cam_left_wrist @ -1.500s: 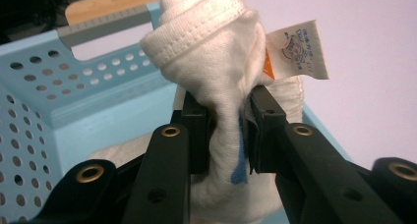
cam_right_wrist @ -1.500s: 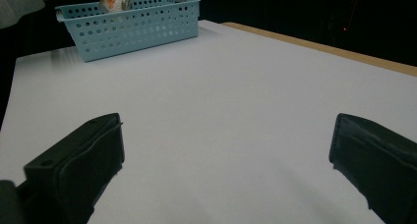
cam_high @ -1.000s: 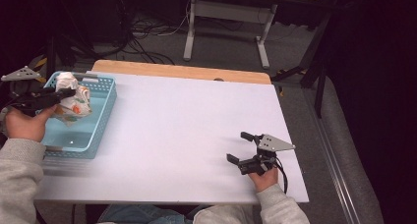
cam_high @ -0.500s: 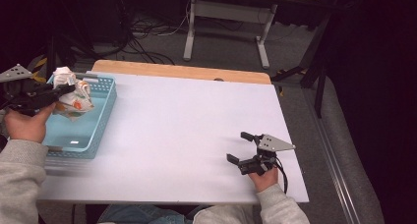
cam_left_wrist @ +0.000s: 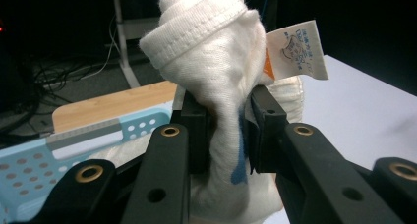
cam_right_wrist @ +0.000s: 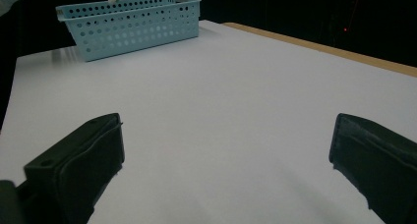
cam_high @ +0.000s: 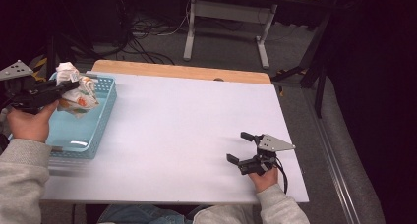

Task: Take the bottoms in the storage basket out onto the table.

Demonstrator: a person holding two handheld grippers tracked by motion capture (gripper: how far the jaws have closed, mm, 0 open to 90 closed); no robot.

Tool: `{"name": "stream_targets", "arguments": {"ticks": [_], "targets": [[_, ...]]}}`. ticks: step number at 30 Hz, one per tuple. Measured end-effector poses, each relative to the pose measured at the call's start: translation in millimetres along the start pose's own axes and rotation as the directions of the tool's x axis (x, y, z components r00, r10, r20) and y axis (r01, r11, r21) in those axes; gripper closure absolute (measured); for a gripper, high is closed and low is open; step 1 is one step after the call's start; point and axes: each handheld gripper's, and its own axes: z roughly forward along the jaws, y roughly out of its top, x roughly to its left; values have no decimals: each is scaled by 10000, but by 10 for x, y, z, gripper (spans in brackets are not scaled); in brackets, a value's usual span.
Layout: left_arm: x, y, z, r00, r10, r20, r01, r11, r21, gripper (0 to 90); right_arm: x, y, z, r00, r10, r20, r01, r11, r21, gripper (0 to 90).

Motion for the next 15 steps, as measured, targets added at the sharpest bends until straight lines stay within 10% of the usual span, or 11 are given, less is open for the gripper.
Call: {"name": "stream_targets", "arguments": {"ticks": [15], "targets": [[-435,238,166,9935,860,741,-864,9963,31,732,-3,-1,-1,10000,17,-10,-17,10000,-12,9]]}}
